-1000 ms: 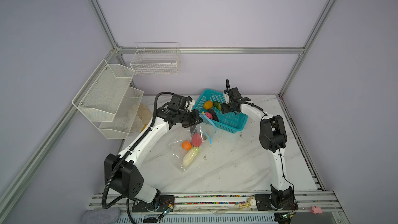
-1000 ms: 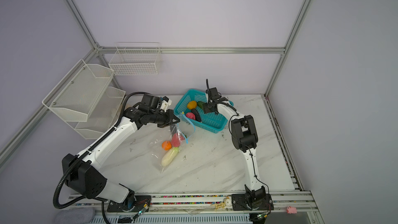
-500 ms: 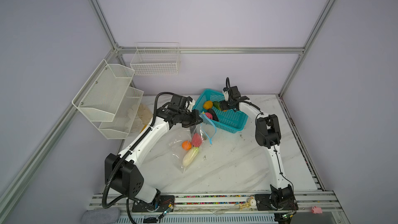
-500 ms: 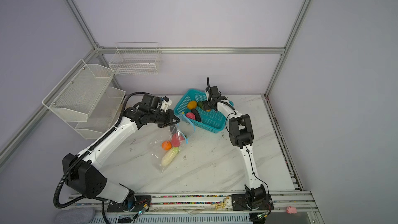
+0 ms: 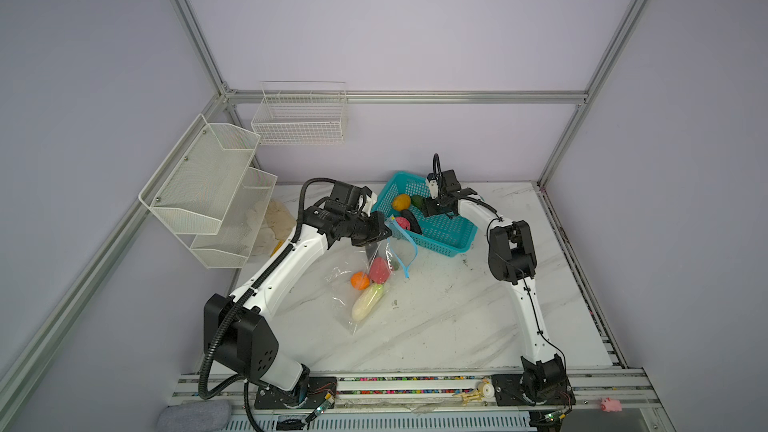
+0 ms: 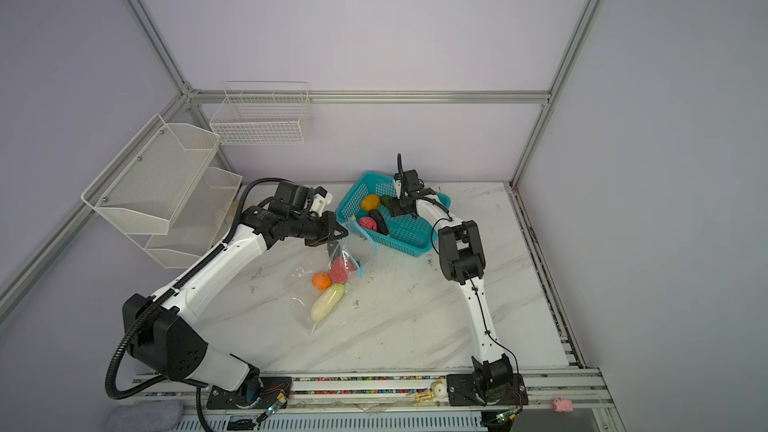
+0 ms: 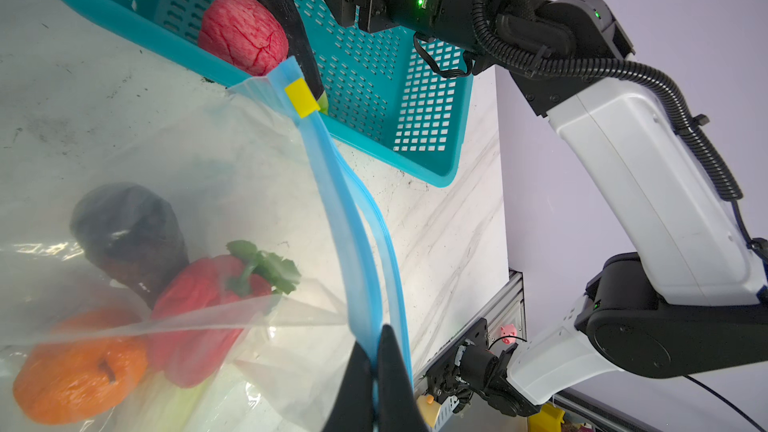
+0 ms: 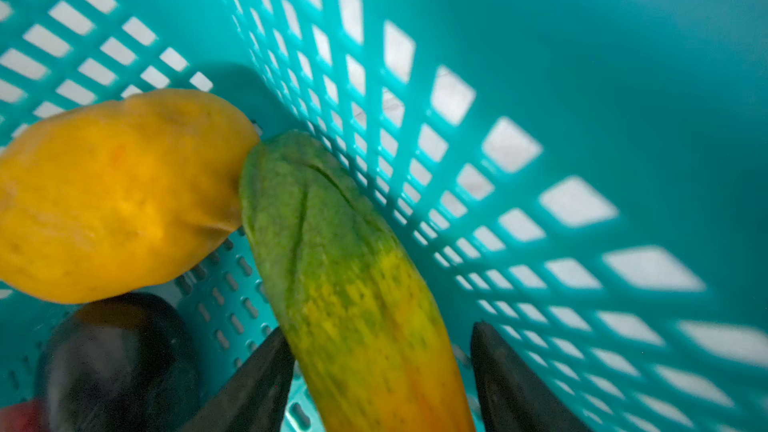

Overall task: Place the food in the zip-top bag and seal the zipper
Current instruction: 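Lower the open right gripper onto the green-orange papaya in the basket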

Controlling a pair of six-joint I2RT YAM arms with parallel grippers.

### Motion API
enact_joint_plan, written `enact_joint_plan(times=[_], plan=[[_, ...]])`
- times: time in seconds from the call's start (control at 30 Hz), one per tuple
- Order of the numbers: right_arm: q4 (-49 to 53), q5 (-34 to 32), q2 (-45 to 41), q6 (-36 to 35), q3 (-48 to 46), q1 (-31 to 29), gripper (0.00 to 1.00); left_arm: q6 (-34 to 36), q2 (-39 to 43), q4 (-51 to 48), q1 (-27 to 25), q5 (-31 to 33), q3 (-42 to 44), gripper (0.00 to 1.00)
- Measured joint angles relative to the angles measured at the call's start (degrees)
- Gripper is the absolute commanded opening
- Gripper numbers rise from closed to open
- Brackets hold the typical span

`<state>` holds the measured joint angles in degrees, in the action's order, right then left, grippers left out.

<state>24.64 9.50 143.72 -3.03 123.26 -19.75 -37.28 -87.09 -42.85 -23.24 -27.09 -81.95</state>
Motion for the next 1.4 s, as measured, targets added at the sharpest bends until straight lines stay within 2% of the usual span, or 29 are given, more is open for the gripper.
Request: enact_joint_plan(times=[0.53,0.8,1.4], plan=[[-2.9,1.1,-0.1,1.0,-2.7,0.0,0.58,0.0,-0.1,0.0,0.0,0.0,0.0,0.0],[-5.0,2.0,-2.4,1.1,-7.1,-0.3,0.48,0.0,-0.1,0.2,0.0,0.0,0.0,0.0],[-5.9,1.6,-7.3,1.5,-13.3,-0.6,0.46,0.0,-0.1,0.7,0.0,0.0,0.0,0.0]])
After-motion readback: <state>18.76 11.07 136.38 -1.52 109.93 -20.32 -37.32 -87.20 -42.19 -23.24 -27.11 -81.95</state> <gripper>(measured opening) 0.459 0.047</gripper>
